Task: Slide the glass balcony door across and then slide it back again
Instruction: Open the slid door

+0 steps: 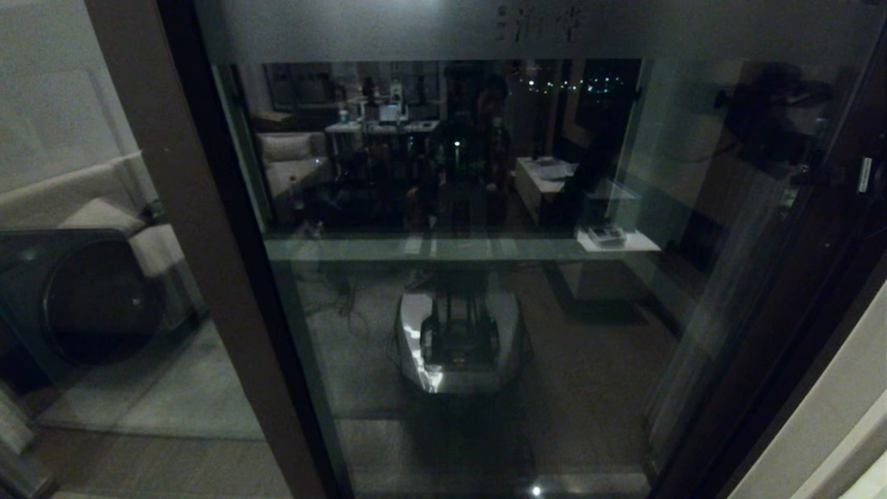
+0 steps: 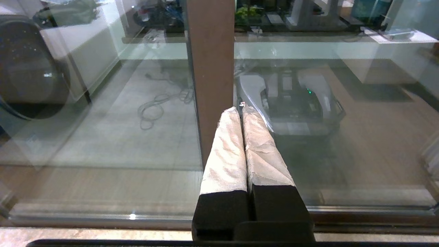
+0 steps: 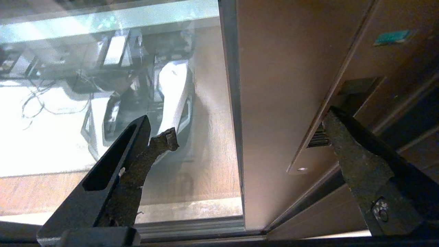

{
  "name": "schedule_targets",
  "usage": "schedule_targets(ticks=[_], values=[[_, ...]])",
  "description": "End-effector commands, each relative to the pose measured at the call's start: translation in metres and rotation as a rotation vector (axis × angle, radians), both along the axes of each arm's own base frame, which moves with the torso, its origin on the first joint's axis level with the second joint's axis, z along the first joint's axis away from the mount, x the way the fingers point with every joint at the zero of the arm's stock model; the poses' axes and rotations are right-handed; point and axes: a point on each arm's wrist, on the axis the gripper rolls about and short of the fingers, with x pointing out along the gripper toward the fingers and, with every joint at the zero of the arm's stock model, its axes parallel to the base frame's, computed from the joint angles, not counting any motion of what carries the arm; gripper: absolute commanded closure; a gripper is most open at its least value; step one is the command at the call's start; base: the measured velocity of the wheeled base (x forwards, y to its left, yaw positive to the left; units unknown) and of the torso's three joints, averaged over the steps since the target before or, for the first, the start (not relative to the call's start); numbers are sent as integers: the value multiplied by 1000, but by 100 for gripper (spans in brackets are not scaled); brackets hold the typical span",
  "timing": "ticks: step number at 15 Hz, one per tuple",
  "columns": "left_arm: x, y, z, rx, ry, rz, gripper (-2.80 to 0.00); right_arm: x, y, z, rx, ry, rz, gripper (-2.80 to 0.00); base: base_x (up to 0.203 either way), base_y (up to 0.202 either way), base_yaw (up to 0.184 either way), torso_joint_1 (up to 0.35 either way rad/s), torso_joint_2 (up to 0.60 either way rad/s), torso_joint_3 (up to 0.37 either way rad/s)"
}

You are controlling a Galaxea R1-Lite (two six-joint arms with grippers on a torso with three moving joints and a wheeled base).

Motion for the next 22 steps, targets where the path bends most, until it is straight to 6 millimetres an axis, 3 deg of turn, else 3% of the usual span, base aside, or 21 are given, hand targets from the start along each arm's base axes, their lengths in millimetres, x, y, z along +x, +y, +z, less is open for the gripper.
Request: schedule_targets(ticks=[1, 19, 22], values=[[0, 0, 0, 1, 3, 0, 0, -1, 6, 3, -4, -5, 14, -280, 0, 0, 0, 0, 0, 0], [0, 0, 0, 0, 2, 0, 0, -10, 36, 2, 1, 21, 76, -280, 0, 0, 0, 0, 0, 0], [0, 0, 0, 0, 3, 1, 0, -11, 49, 3, 3, 26, 105, -280, 0, 0, 0, 0, 0, 0]])
